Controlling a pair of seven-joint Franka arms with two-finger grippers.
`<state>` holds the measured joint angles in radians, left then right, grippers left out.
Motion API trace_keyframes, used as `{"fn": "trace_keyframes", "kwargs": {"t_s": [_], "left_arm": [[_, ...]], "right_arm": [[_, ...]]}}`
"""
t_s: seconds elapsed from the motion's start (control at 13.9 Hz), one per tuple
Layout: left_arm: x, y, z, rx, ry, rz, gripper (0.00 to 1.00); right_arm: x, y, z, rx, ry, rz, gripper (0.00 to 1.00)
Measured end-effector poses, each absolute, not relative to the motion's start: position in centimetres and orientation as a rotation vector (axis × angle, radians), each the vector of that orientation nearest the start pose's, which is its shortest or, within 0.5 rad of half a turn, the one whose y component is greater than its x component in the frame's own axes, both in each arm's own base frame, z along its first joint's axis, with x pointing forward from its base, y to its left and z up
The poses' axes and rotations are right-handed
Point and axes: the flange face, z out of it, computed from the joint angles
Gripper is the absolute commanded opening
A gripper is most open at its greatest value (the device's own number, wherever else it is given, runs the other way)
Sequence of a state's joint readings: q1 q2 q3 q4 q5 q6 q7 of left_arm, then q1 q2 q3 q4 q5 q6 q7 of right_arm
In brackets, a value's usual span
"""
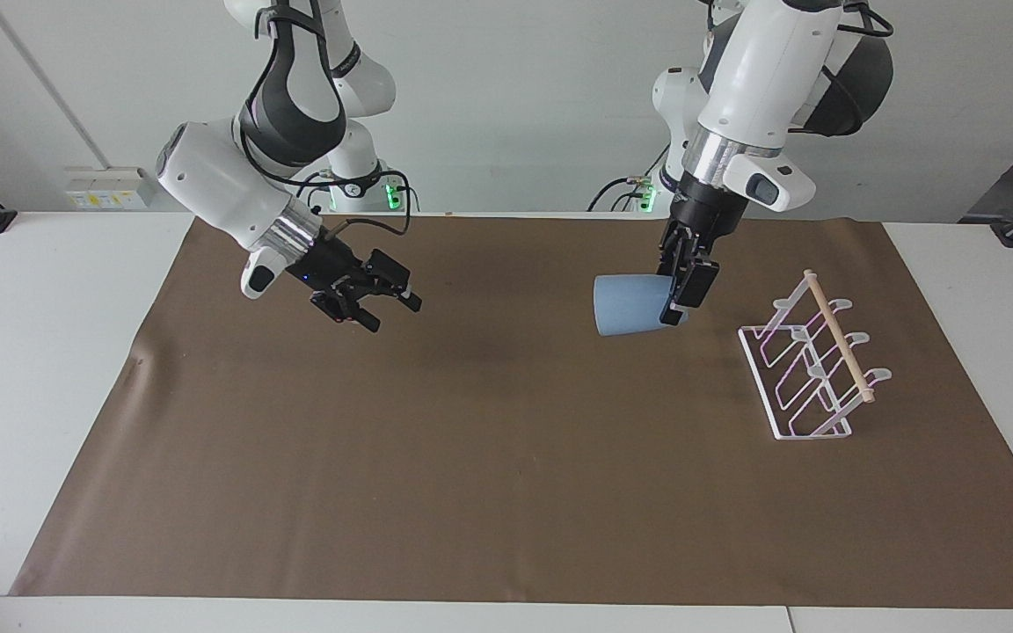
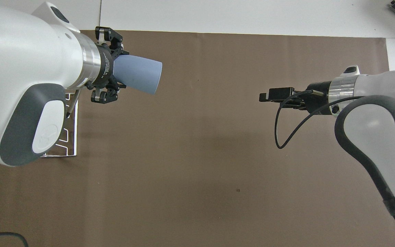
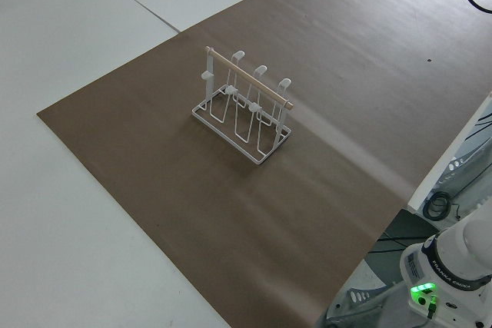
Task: Hang cup on cup holder
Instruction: 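Pull the cup toward the rack while the right gripper withdraws, then lower the cup onto a rack peg with the left gripper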
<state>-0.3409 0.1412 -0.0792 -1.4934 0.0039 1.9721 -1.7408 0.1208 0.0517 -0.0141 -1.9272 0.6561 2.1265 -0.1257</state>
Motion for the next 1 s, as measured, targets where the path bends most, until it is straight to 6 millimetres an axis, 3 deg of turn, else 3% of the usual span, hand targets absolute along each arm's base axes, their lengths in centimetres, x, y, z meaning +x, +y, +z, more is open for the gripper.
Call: {"fn": "trace_keyframes", "kwargs": {"t_s": [0.36,0.57,0.72,1.0], "left_arm": [[59.1,-20.5,61.7,-2.665,-1.813,-0.635,0.00],[59.6,-18.5,61.2,-2.598,-1.682,-0.842,0.00],[59.6,-17.2,60.1,-2.560,-1.586,-0.955,0.00],[58.6,-14.6,57.2,-2.480,-1.407,-1.069,0.00]], "right_arm": [[58.8,7.0,49.1,-2.924,-0.078,-0.269,1.00],[59.1,5.7,50.8,-3.047,-0.090,-0.279,1.00],[59.0,4.5,53.1,-3.082,-0.061,-0.239,1.00],[58.1,0.6,59.6,-3.093,0.029,-0.182,1.00]]}}
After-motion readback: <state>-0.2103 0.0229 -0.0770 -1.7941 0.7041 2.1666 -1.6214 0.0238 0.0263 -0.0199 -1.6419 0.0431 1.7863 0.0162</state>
